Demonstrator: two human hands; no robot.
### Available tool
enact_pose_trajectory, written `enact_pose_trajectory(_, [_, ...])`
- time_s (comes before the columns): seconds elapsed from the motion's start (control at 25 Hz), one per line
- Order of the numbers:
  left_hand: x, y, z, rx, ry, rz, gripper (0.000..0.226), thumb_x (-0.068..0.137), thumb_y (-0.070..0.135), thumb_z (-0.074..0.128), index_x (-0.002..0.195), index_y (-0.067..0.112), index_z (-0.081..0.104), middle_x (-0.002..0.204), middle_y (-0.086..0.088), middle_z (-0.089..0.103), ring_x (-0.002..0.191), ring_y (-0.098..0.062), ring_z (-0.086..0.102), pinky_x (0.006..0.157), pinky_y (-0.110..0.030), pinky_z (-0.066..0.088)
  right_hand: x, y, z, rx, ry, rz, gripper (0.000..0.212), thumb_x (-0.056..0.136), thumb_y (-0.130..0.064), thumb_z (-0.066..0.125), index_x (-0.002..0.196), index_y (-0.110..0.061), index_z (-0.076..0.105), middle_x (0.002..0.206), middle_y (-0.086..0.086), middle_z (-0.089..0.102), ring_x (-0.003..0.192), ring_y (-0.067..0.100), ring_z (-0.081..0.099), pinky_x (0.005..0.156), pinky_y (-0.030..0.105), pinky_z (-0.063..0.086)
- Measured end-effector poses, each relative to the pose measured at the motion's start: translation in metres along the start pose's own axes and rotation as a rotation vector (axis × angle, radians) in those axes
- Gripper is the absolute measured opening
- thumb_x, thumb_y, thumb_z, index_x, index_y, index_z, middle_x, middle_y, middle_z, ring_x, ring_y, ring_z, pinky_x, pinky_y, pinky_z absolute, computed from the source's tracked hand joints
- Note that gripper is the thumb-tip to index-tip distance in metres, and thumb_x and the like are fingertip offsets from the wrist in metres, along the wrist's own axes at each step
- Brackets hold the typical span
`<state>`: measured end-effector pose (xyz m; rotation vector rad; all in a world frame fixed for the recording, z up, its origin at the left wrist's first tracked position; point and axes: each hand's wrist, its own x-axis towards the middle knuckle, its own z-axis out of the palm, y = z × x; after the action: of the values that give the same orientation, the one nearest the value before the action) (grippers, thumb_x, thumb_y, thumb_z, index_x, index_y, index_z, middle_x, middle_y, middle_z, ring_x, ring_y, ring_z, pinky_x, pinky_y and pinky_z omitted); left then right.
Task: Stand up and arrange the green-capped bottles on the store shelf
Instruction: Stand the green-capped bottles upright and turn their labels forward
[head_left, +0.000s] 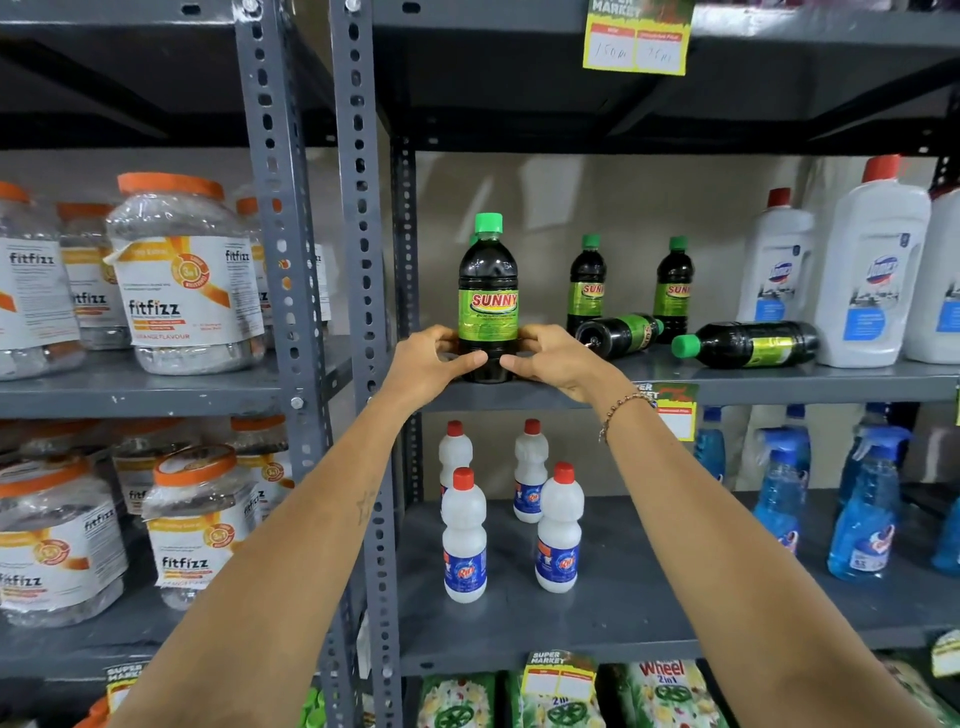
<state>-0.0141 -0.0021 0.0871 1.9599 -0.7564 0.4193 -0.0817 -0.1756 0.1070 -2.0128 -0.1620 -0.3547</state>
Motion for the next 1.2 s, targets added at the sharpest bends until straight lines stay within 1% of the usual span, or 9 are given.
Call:
enact_pose_trajectory(0.4, [-0.005, 0.003, 0.003, 0.015, -0.026, 0.005, 0.058, 0.082, 0.039, 0.069, 0.129, 0.009, 0.054, 0.124, -0.008, 0.063, 0.106, -0.014, 0.060, 0.089, -0.023, 0.045, 0.001, 0.001, 0.002, -0.016, -0.007, 0.001, 0.047, 0.092, 0.000, 0.057, 0.138, -0.005, 0.047, 0.137, 0.010, 0.056, 0.122, 0.013, 0.050, 0.102, 0.026, 0.040])
enact_pose_trajectory(0.52, [-0.011, 0.001, 0.008, 0.023, 0.164, 0.011, 0.053, 0.085, 0.045, 0.064, 0.122, 0.007, 0.058, 0.114, -0.009, 0.066, 0.100, -0.017, 0.062, 0.088, -0.030, 0.049, 0.000, 0.001, -0.005, -0.003, -0.019, 0.062, 0.043, 0.094, -0.011, 0.057, 0.136, -0.003, 0.048, 0.133, 0.011, 0.058, 0.120, 0.019, 0.055, 0.102, 0.030, 0.045])
enact_pose_trajectory(0.64, [-0.028, 0.000, 0.027, 0.112, 0.423, 0.244, 0.033, 0.097, 0.040, 0.048, 0.100, 0.009, 0.059, 0.095, -0.003, 0.062, 0.089, -0.017, 0.056, 0.081, -0.035, 0.048, 0.010, 0.007, -0.027, 0.128, 0.292, 0.141, 0.042, 0.097, -0.027, 0.053, 0.123, 0.006, 0.056, 0.114, 0.018, 0.064, 0.096, 0.027, 0.065, 0.091, 0.035, 0.054])
enact_pose_trajectory(0.68, [-0.033, 0.003, 0.038, 0.150, 0.411, 0.325, 0.030, 0.099, 0.036, 0.044, 0.096, 0.009, 0.058, 0.093, -0.002, 0.059, 0.089, -0.016, 0.053, 0.079, -0.033, 0.045, 0.016, 0.012, -0.038, 0.161, 0.444, 0.163, 0.041, 0.096, -0.029, 0.053, 0.116, 0.006, 0.059, 0.108, 0.019, 0.066, 0.090, 0.028, 0.065, 0.090, 0.040, 0.055])
enact_pose_trajectory(0.76, [-0.038, 0.015, 0.066, 0.228, 0.353, 0.497, 0.027, 0.100, 0.028, 0.043, 0.094, 0.007, 0.059, 0.095, -0.005, 0.059, 0.091, -0.018, 0.051, 0.080, -0.032, 0.043, 0.025, 0.022, -0.060, 0.033, 0.667, 0.218, 0.040, 0.091, -0.033, 0.053, 0.105, 0.003, 0.062, 0.111, 0.022, 0.069, 0.094, 0.035, 0.067, 0.091, 0.047, 0.055])
enact_pose_trajectory(0.88, [-0.026, 0.028, 0.114, 0.457, 0.344, 0.671, 0.033, 0.097, 0.025, 0.041, 0.106, 0.001, 0.063, 0.109, -0.013, 0.064, 0.105, -0.026, 0.057, 0.092, -0.037, 0.046, 0.023, 0.026, -0.080, -0.294, 0.705, 0.301, 0.046, 0.094, -0.034, 0.049, 0.117, 0.005, 0.057, 0.125, 0.023, 0.060, 0.117, 0.039, 0.058, 0.097, 0.041, 0.047])
enact_pose_trajectory(1.0, [-0.011, 0.025, 0.147, 0.757, 0.318, 0.548, 0.046, 0.098, 0.033, 0.032, 0.120, 0.003, 0.060, 0.125, -0.013, 0.062, 0.118, -0.029, 0.056, 0.102, -0.041, 0.044, 0.030, 0.028, -0.098, -0.542, 0.650, 0.347, 0.067, 0.097, -0.045, 0.038, 0.135, 0.009, 0.043, 0.138, 0.024, 0.044, 0.127, 0.040, 0.047, 0.102, 0.038, 0.039])
enact_pose_trajectory(1.12, [-0.011, 0.018, 0.159, 0.932, 0.352, 0.487, 0.044, 0.098, 0.037, 0.030, 0.107, 0.010, 0.064, 0.104, -0.006, 0.067, 0.094, -0.026, 0.060, 0.086, -0.039, 0.045, 0.044, 0.033, -0.113, -0.586, 0.647, 0.364, 0.077, 0.092, -0.053, 0.045, 0.139, 0.007, 0.032, 0.137, 0.020, 0.042, 0.127, 0.035, 0.047, 0.092, 0.033, 0.042])
enact_pose_trajectory(1.2, [-0.010, 0.017, 0.161, 0.962, 0.393, 0.478, 0.042, 0.099, 0.036, 0.030, 0.098, 0.012, 0.064, 0.090, -0.004, 0.064, 0.079, -0.026, 0.057, 0.075, -0.038, 0.043, 0.049, 0.035, -0.111, -0.518, 0.662, 0.365, 0.076, 0.088, -0.048, 0.057, 0.137, 0.002, 0.028, 0.136, 0.017, 0.049, 0.126, 0.033, 0.051, 0.095, 0.035, 0.044])
